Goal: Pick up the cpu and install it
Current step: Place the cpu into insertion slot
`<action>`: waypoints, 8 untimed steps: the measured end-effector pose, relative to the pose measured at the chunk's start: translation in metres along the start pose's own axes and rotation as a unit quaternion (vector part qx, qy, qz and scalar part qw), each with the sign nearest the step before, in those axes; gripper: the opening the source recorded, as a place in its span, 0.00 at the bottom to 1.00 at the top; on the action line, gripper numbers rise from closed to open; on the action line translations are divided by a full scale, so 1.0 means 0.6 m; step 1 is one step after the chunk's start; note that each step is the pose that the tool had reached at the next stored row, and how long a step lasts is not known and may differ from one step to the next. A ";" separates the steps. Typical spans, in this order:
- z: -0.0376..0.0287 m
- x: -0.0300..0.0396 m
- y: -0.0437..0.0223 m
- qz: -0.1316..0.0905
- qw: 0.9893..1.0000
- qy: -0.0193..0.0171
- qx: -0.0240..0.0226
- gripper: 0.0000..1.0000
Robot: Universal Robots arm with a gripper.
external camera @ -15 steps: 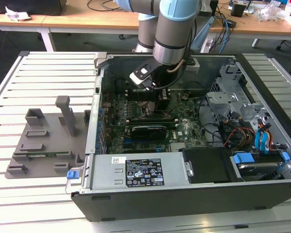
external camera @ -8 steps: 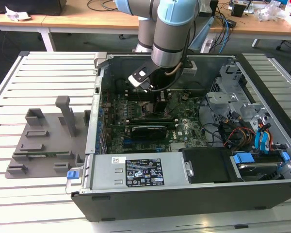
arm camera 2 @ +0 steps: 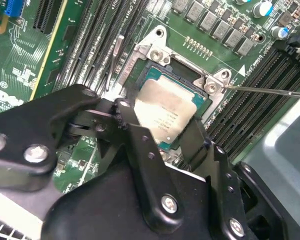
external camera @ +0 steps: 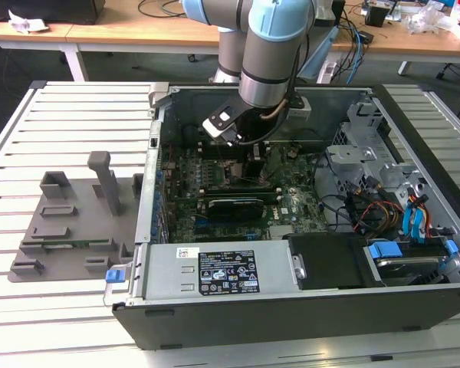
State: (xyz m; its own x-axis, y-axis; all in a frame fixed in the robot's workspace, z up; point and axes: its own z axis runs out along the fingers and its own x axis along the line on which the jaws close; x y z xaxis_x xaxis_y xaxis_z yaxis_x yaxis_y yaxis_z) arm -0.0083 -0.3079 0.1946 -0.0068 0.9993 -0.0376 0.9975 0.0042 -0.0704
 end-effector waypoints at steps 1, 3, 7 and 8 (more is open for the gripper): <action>0.000 0.000 0.000 0.000 1.000 -0.001 0.000 0.62; -0.001 -0.001 0.000 0.000 1.000 -0.001 0.001 0.62; -0.001 -0.005 -0.001 0.000 1.000 -0.001 0.001 0.62; -0.001 -0.005 -0.001 0.000 1.000 -0.001 0.001 0.62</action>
State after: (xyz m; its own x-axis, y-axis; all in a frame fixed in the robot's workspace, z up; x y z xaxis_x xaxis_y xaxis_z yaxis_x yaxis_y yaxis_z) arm -0.0086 -0.3111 0.1952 -0.0068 0.9992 -0.0397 0.9974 0.0039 -0.0715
